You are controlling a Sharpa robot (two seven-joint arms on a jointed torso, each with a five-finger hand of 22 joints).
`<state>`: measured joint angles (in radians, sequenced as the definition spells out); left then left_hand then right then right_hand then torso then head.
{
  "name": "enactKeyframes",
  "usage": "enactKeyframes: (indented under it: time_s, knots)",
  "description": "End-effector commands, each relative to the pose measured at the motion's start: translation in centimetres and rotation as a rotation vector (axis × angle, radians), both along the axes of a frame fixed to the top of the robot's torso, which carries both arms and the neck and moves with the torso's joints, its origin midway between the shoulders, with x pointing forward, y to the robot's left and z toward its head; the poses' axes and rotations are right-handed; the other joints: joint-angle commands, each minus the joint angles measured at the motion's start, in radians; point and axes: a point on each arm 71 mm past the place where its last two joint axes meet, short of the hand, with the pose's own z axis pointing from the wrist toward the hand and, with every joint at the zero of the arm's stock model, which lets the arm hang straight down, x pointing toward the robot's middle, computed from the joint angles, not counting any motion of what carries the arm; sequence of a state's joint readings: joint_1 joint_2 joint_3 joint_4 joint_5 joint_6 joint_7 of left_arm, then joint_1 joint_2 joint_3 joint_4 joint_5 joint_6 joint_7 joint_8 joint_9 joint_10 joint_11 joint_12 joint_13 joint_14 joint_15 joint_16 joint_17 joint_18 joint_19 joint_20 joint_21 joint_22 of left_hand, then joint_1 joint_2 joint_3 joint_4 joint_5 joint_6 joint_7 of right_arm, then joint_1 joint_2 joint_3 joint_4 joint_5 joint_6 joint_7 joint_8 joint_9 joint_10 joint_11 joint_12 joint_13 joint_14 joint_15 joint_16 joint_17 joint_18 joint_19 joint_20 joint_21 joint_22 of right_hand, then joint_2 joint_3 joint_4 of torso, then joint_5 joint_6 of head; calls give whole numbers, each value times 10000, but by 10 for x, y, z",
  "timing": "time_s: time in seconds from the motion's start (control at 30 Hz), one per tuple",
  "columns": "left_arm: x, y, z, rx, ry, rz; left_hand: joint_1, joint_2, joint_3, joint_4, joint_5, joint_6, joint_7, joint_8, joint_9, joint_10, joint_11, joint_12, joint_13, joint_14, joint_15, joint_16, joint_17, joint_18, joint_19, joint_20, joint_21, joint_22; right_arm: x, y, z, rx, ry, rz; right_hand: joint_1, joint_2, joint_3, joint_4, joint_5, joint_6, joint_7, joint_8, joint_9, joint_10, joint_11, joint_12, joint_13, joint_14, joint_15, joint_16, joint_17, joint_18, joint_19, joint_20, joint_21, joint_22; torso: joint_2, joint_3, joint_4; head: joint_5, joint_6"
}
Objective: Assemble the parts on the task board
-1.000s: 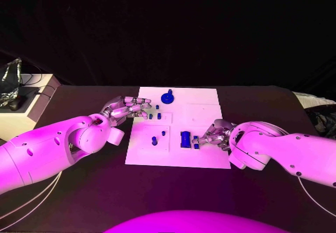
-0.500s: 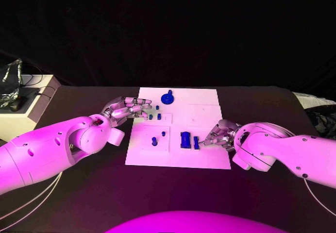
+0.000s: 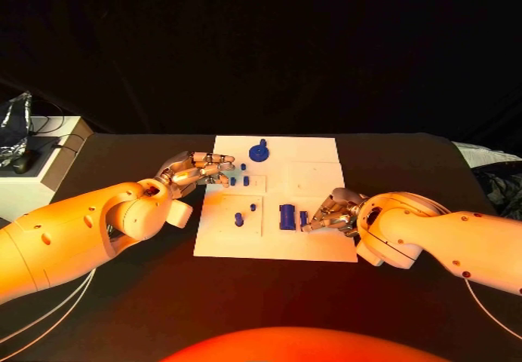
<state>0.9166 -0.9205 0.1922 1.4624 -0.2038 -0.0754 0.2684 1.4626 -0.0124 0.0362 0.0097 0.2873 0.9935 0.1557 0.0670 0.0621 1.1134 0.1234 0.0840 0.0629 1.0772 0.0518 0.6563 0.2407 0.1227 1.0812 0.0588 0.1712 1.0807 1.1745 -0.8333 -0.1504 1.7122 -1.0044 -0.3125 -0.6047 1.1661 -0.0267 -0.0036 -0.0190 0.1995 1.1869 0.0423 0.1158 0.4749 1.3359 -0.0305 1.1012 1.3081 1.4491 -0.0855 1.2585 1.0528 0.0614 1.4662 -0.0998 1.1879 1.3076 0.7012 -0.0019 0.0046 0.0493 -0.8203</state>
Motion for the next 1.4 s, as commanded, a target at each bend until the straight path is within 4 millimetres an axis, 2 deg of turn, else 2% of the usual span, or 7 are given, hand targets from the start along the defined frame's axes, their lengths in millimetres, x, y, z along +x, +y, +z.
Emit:
enactKeyframes:
  time_s: [0.03,0.63,0.93,1.1,1.17,1.33,1.4]
  knots:
    - [-1,-2,1,-124,-35,-109,72,-1,67,-10,38,-16,64,-18,7,-67,-9,-24,-12,-17,32,-9,-11,-35,78,11,-42,10,0,2,-2,9,-39,149,-88,-14,-18,83,-2,67,-24,78,20,60,-40,23,363,-2,-70,-24,11,19,477,-55,-29,1630,-2,-19,6,-5,-8]
    - [-1,-2,1,-122,-36,-110,72,-1,67,-10,38,-16,64,-18,7,-67,-9,-24,-12,-17,32,-9,-11,-35,78,11,-42,10,3,0,-8,-408,-89,53,250,331,-36,-344,24,13,-121,370,173,67,-107,-7,354,1,-124,-50,17,-3,476,-108,-37,1628,-7,-17,7,2,-17]
    - [-1,-2,1,-130,-40,-119,72,-1,67,-10,38,-16,64,-18,7,-67,-9,-24,-12,-17,32,-9,-11,-35,78,11,-42,10,1,-1,-7,-29,-150,42,73,250,-142,-299,129,-4,-101,384,155,67,-96,-10,355,1,-116,-65,5,-5,477,-109,-44,1628,-5,-13,6,6,-17]
    - [-1,-2,1,-136,-44,-123,43,-4,78,-17,36,-15,72,-22,6,-62,-8,-27,-12,-19,34,-8,-12,-36,71,13,-51,56,0,-3,-5,816,-173,-75,-276,-18,-229,168,159,-232,52,241,96,-88,14,-150,292,-5,-35,-94,-35,25,450,-53,-171,1596,-11,-15,-1,7,11]
    - [-1,-3,1,-142,-47,-130,43,-4,78,-17,36,-15,72,-22,6,-62,-8,-27,-12,-19,34,-8,-12,-36,71,13,-51,56,0,-4,-3,1145,-265,-181,-526,-264,-537,459,578,-307,107,188,86,-171,54,-232,235,-19,-3,-122,-71,46,438,-19,-227,1583,-15,-17,-7,7,25]
    - [0,-3,1,-163,-77,-122,44,-3,78,-18,35,-24,74,-21,6,-69,-5,-29,-12,-22,37,-9,-13,-36,71,16,-56,55,2,-9,0,1865,-428,-537,-523,-426,-1359,1289,603,-441,145,135,97,-397,97,-486,-26,-44,26,-291,-244,101,405,37,-498,1529,-20,-16,-5,-47,107]
    - [1,-2,0,-159,-92,-63,44,-3,79,-18,34,-27,75,-20,6,-71,-4,-30,-12,-23,38,-10,-13,-36,72,16,-58,55,5,-12,3,2153,-535,-694,-545,-544,-1550,1627,273,-498,166,108,85,-457,118,-524,-98,-51,35,-336,-283,109,400,48,-569,1518,-25,-6,-29,-57,174]
